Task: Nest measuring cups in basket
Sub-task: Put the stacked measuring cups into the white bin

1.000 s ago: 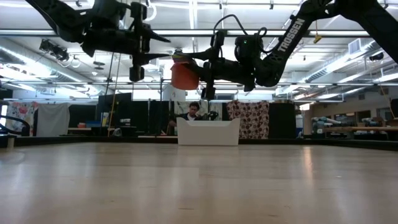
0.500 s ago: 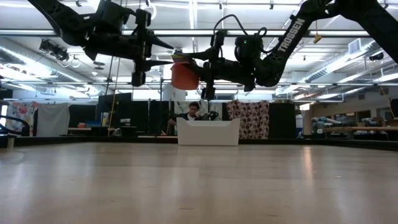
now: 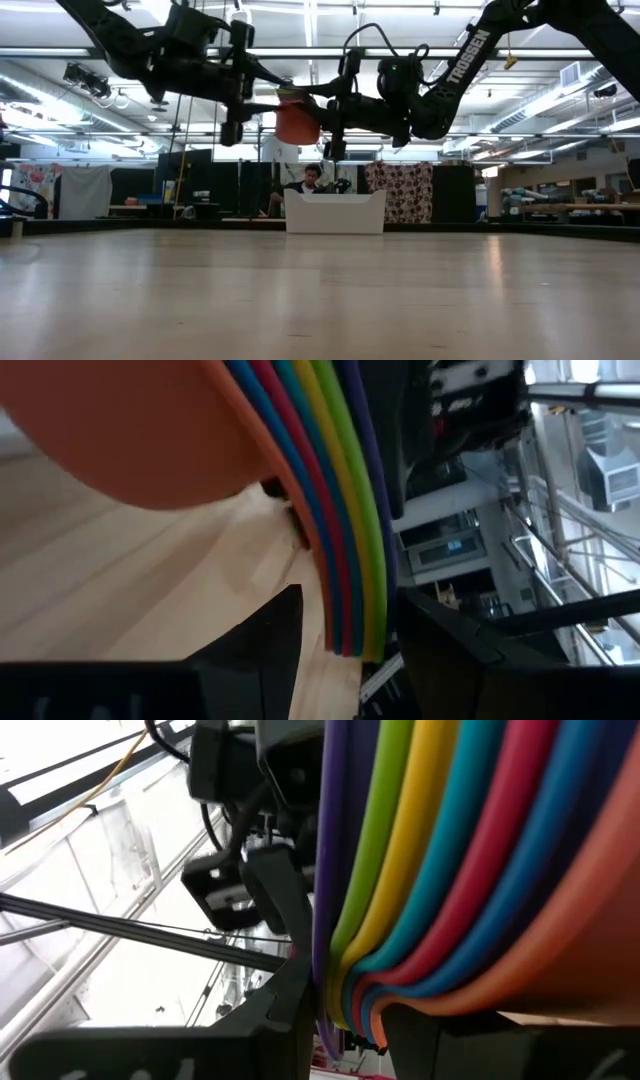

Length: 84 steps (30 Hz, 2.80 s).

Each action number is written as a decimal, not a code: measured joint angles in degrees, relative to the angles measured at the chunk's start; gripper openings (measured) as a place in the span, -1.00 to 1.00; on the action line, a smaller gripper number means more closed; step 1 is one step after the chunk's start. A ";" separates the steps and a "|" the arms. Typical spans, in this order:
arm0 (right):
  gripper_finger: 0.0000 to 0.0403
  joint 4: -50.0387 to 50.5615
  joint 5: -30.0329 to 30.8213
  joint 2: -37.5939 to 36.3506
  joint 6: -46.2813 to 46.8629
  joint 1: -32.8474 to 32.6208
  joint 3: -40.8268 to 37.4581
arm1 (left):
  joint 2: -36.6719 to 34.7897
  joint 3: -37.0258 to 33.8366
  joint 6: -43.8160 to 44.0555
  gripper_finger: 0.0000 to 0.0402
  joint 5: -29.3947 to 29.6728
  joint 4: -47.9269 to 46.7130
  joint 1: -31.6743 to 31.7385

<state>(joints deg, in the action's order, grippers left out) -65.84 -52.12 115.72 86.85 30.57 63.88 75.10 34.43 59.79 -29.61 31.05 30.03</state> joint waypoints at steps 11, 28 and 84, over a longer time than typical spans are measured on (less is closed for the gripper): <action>-0.53 -0.26 -0.42 -0.07 -0.02 0.00 0.00 | 9.10 7.83 -1.93 -0.18 -2.46 2.56 -2.24; -0.53 2.81 -1.24 -0.02 -2.86 3.79 0.11 | 13.82 8.45 -5.65 -0.66 -3.15 2.12 -0.46; -0.53 7.09 -2.40 0.00 -1.43 7.35 -0.26 | 21.76 12.05 1.11 -0.54 -3.58 11.80 5.72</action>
<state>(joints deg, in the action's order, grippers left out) -58.75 -54.52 115.72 85.42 37.92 63.62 96.87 46.48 60.90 -33.19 42.84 35.75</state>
